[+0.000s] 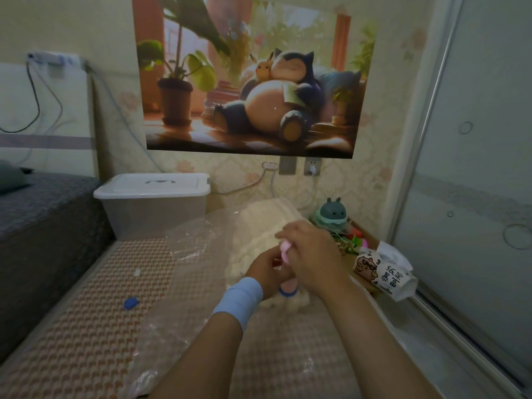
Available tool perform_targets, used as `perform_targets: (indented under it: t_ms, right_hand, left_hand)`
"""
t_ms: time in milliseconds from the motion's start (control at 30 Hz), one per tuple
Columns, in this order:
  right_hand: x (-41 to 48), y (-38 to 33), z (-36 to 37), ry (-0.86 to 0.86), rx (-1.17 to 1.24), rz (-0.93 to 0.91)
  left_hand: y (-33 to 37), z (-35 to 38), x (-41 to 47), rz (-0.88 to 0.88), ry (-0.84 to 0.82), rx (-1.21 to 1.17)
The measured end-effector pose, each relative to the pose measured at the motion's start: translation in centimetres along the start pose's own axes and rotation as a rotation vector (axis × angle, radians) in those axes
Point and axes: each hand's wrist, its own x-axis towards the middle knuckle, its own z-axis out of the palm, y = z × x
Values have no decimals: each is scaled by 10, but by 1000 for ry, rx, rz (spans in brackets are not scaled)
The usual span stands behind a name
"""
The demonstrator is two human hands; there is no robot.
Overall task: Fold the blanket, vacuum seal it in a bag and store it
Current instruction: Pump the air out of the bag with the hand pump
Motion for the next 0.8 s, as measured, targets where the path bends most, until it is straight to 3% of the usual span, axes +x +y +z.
perform_targets:
  t_ms: [133, 200, 267, 400, 467, 533, 633, 700, 767, 800]
  right_hand:
    - [12, -18, -47, 548, 50, -184]
    - [12, -22, -53, 687, 52, -198]
    - [6, -15, -39, 636, 24, -152]
    - [-11, 6, 9, 23, -65, 42]
    - [-11, 10, 12, -89, -73, 44]
    - [-5, 5, -6, 75, -56, -49]
    - [4, -10, -41, 534, 3, -213]
    - [5, -19, -54, 722, 30, -274]
    - [3, -15, -45, 705, 2, -256]
    - [-2, -9, -33, 615, -27, -212]
  left_hand:
    - [-3, 5, 6, 15, -24, -42]
    - [-4, 9, 7, 19, -25, -10]
    - [-2, 13, 5, 31, -24, 13]
    - [-2, 8, 2, 0, 7, 7]
    - [-1, 5, 1, -10, 6, 29]
    - [0, 4, 0, 16, -8, -12]
    - [-2, 6, 3, 57, -21, -31]
    - [-2, 10, 4, 72, -26, 6]
    - [0, 13, 3, 84, -27, 31]
    - [1, 14, 2, 74, -25, 35]
